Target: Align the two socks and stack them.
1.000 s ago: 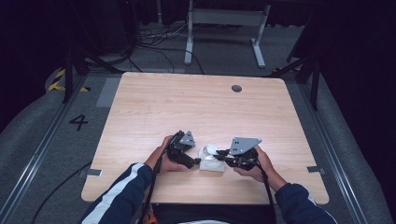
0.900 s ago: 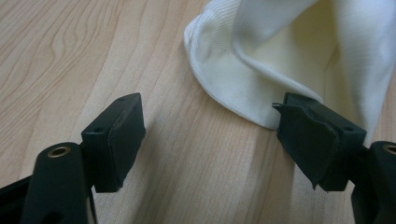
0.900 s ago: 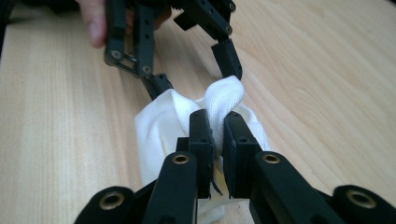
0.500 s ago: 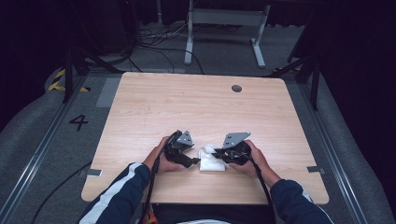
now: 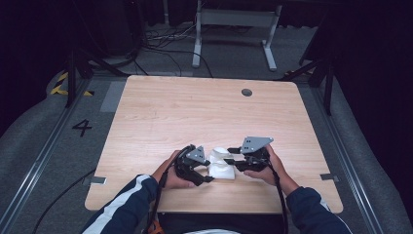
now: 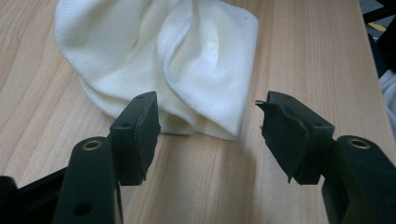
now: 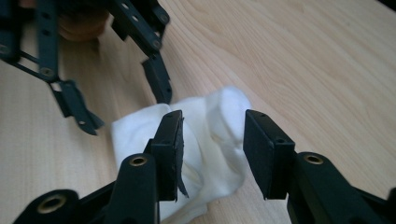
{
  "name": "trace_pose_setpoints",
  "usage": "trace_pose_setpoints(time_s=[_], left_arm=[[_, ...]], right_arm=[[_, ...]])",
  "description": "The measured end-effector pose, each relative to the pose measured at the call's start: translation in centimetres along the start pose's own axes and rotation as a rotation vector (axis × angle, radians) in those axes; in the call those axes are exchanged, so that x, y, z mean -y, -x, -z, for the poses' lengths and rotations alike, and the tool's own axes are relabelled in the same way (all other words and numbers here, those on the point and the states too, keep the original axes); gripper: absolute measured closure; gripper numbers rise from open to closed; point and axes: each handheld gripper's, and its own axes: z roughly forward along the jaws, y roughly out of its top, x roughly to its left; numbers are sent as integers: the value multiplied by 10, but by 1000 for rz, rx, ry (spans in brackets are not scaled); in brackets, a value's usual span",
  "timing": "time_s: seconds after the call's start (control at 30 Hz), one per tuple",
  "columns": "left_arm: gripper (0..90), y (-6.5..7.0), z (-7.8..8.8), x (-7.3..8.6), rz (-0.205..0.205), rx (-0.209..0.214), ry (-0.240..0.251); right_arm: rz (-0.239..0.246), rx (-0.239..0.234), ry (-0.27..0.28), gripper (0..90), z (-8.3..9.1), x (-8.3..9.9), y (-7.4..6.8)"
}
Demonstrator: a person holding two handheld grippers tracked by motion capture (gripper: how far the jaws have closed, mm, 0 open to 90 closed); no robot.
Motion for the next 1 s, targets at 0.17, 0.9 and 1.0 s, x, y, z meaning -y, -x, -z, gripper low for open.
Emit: trace_pose_setpoints(time_s=[0.17,0.9,1.0], left_arm=[[334,-3,-1,2,18,0,12],[255,-2,-8,-1,-10,18,-14],[250,-2,-10,-1,-7,17,-19]], right_arm=[[91,-104,14,614,-1,-5,-9],[129,-99,-83,713,-24,-4,-11],[129,-94,-96,741,-30,-3,-10]])
